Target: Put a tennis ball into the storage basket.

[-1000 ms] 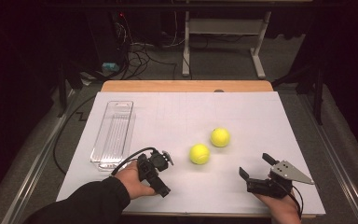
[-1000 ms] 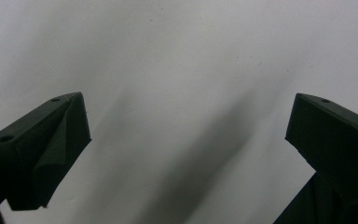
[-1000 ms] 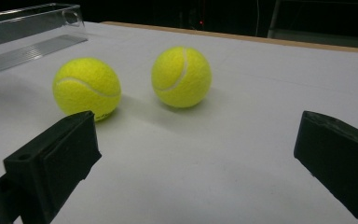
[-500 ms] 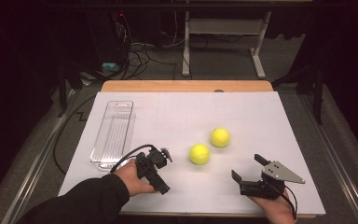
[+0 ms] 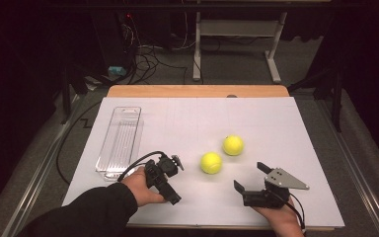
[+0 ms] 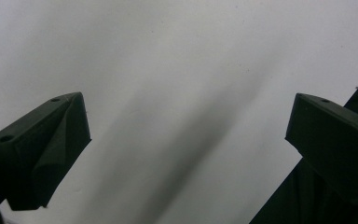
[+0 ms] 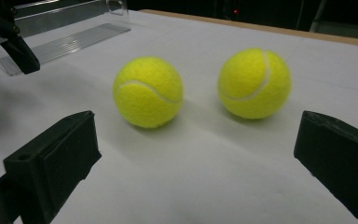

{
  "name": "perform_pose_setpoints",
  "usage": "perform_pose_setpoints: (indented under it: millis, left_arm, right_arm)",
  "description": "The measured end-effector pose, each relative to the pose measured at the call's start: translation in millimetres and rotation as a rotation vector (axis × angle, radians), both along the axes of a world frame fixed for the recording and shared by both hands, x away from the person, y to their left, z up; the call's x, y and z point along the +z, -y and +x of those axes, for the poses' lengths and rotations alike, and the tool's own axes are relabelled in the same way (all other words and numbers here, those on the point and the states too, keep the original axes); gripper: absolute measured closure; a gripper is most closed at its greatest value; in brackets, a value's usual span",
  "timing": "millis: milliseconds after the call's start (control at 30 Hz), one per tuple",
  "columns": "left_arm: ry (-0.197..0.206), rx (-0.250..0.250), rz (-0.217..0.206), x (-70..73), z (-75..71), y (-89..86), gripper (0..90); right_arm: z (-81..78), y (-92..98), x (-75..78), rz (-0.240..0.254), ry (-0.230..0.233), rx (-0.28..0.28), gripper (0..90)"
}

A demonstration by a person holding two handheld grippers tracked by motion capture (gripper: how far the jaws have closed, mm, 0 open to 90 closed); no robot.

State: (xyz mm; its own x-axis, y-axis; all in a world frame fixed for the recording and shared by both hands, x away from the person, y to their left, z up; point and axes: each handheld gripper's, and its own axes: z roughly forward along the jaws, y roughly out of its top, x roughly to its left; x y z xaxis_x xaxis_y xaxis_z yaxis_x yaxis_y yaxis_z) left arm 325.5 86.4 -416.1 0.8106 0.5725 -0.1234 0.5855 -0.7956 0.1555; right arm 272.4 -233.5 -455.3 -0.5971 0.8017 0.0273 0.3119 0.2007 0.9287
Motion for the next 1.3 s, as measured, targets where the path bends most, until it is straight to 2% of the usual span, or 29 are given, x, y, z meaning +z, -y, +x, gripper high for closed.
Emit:
perform_pose_setpoints:
  millis: [33,67,300,567,633,767,933,1033,1167,1300]
  left_arm:
    - [-0.002,-0.001,0.001,-0.1,0.1,0.2,0.5]
    - [-0.004,-0.002,0.002,-0.1,0.2,0.3,0.5]
    - [-0.01,-0.003,0.008,0.5,0.3,1.6,0.4]
    - [-0.018,0.0,0.006,1.3,0.8,1.3,0.0]
    - [-0.019,0.0,0.004,1.3,0.7,1.6,0.0]
    - [-0.021,-0.006,0.005,1.7,0.1,2.5,0.0]
    - [-0.019,-0.009,0.005,3.3,-0.8,3.4,0.0]
    - [-0.014,-0.007,0.006,4.9,-0.8,3.8,0.0]
    - [-0.011,-0.011,0.008,7.1,-1.1,5.3,0.0]
    - [-0.007,-0.011,0.011,9.9,-1.1,6.2,0.0]
  right_arm:
    - [5.1,-8.1,0.1,-0.006,-0.016,0.014,0.1]
    - [5.1,-8.1,0.1,-0.006,-0.016,0.014,0.1]
    - [25.8,-39.3,-0.6,-0.05,-0.062,0.052,0.1]
    - [54.0,-72.0,-6.6,-0.103,-0.144,0.089,1.8]
    - [58.4,-78.5,-8.0,-0.117,-0.146,0.083,3.8]
    - [67.8,-86.2,-11.5,-0.143,-0.181,0.085,9.2]
    - [74.8,-91.3,-16.9,-0.179,-0.231,0.1,21.1]
    - [75.1,-91.2,-16.9,-0.177,-0.237,0.109,26.2]
    - [73.2,-91.5,-16.1,-0.188,-0.227,0.106,27.3]
    - [66.9,-90.7,-10.0,-0.155,-0.184,0.109,27.5]
